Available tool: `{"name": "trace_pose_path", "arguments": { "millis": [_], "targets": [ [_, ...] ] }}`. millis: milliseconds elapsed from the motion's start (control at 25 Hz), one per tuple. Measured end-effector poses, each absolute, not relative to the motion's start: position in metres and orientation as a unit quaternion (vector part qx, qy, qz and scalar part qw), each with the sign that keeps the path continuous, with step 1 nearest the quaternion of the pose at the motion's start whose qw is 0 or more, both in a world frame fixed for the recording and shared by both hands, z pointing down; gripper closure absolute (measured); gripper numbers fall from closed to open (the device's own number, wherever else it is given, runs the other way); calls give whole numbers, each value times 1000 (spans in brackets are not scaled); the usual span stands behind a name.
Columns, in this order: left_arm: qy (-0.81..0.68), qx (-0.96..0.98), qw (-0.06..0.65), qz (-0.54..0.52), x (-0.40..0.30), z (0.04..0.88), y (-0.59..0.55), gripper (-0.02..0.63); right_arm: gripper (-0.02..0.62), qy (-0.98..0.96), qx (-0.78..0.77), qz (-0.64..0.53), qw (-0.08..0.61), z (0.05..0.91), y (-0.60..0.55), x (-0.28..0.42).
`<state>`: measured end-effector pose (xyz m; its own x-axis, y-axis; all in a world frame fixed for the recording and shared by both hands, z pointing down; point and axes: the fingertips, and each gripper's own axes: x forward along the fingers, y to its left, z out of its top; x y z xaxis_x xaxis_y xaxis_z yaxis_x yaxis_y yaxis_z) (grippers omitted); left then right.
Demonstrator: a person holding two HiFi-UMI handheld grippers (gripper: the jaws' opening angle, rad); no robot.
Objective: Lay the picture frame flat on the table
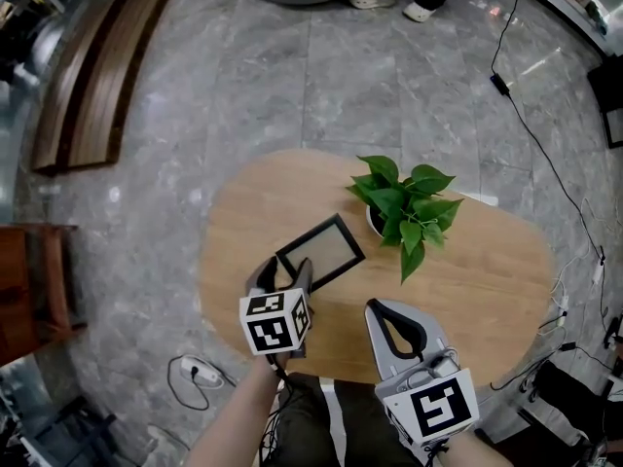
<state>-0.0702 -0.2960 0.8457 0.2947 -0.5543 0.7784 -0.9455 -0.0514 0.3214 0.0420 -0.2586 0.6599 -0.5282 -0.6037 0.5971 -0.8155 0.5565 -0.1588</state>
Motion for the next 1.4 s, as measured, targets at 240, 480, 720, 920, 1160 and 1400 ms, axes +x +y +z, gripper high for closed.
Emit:
{"name": "trace_pose_path", "arguments": {
  "millis": [240,480,720,920,1160,1400],
  "targets": [
    [-557,719,345,230,-79,770,-308,388,594,-847,435,196,235,619,-270,43],
    [-595,733,280,173,-100,658,-315,457,594,-852,448,165,217,546,-278,45],
    [-610,751,212,138,-113,556,-319,497,594,-858,464,122,181,458,-287,49],
    [-613,770,127,125,-118,467,-308,534,594,-867,466,80,158,392,-278,44],
    [-610,784,42,108,-119,365,-281,552,594,-873,470,35,128,306,-263,42],
    [-597,799,3,71,-111,290,-250,566,594,-875,475,-14,97,238,-238,47]
  ]
}}
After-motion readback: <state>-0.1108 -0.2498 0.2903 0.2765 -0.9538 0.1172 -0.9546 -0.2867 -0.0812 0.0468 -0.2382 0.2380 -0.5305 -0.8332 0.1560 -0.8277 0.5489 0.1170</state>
